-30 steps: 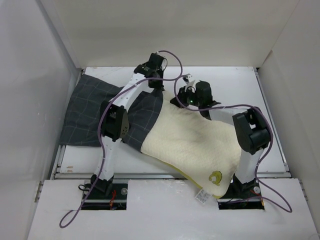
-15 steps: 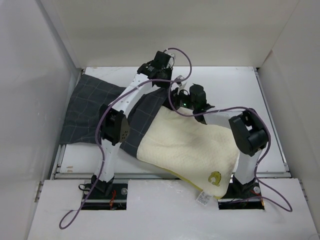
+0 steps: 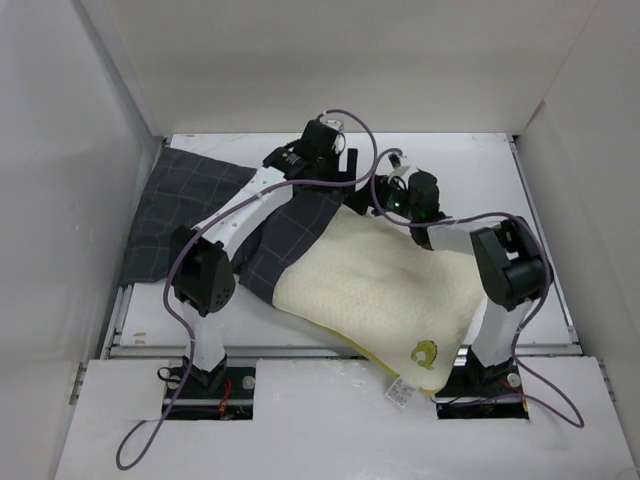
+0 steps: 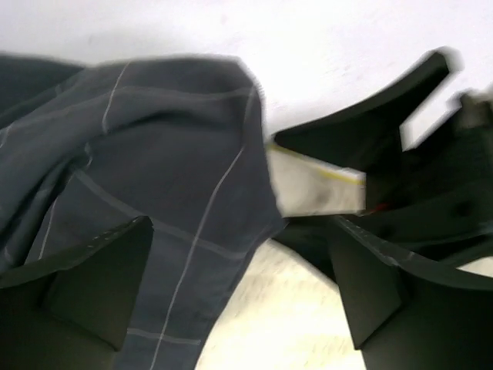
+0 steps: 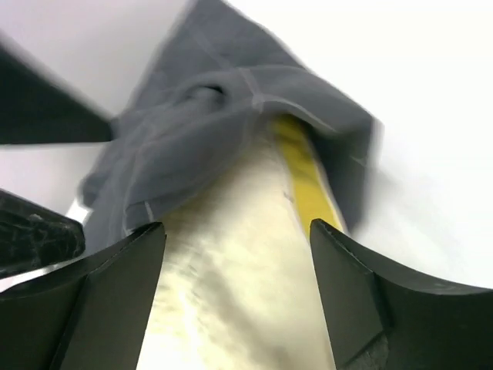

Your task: Put the pillow into the pillowcase

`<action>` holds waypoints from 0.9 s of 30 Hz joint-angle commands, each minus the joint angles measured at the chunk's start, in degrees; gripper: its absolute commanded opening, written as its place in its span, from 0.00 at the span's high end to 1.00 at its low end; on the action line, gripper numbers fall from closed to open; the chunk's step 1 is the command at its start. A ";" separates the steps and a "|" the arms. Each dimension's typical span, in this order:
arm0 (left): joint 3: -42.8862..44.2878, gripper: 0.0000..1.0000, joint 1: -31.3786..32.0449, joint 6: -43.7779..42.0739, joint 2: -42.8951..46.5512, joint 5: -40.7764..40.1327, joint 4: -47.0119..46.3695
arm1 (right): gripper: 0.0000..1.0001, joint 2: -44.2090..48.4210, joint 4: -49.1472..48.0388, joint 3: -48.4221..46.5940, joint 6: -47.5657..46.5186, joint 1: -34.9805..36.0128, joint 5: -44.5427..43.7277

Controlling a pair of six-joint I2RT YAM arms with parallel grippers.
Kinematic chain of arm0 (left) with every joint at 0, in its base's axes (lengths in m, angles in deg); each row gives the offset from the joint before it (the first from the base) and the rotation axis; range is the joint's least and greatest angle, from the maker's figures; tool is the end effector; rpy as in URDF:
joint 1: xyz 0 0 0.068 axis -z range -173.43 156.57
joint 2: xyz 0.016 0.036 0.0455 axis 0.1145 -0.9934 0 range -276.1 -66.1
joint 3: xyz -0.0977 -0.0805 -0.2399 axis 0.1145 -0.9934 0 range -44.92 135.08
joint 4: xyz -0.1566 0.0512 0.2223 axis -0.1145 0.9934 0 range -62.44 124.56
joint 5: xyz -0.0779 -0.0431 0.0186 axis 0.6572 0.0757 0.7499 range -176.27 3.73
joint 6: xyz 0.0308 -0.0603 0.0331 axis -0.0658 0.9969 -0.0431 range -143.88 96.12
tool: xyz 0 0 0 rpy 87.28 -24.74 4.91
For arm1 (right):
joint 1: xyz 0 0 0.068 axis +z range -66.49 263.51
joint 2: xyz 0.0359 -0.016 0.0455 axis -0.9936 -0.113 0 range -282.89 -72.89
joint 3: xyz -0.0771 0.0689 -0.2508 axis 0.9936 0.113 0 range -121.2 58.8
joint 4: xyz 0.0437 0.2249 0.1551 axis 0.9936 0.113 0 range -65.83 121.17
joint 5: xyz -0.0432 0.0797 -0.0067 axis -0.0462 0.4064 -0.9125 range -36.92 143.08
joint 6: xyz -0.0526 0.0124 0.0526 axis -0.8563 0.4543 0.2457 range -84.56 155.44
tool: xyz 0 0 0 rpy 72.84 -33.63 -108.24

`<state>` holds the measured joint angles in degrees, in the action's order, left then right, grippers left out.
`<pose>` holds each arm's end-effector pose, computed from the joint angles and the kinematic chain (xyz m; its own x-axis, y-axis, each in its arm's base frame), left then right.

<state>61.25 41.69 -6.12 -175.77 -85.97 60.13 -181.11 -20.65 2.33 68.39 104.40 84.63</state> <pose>0.3957 -0.2786 0.3235 -0.6352 0.0737 -0.7689 0.4041 0.8800 -0.2494 0.3974 0.1872 0.1793 -0.5239 0.2962 -0.7987 -0.6008 0.5362 0.5929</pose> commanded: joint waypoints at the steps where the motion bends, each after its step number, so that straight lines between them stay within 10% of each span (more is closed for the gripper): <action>1: -4.99 0.00 0.48 4.38 8.56 -4.23 0.74 | 0.19 9.06 15.19 0.31 -6.91 -0.05 -3.67; 14: -43.93 0.00 4.61 19.59 36.10 -11.27 -2.78 | 0.10 37.03 52.18 10.32 -27.66 13.26 -21.09; 27: -43.24 0.36 6.11 25.13 28.98 -24.20 5.03 | 0.06 18.68 37.79 6.73 -29.79 25.43 -24.42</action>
<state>16.75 47.72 15.98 -146.37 -105.54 61.77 -159.17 22.74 11.53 39.60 129.62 63.94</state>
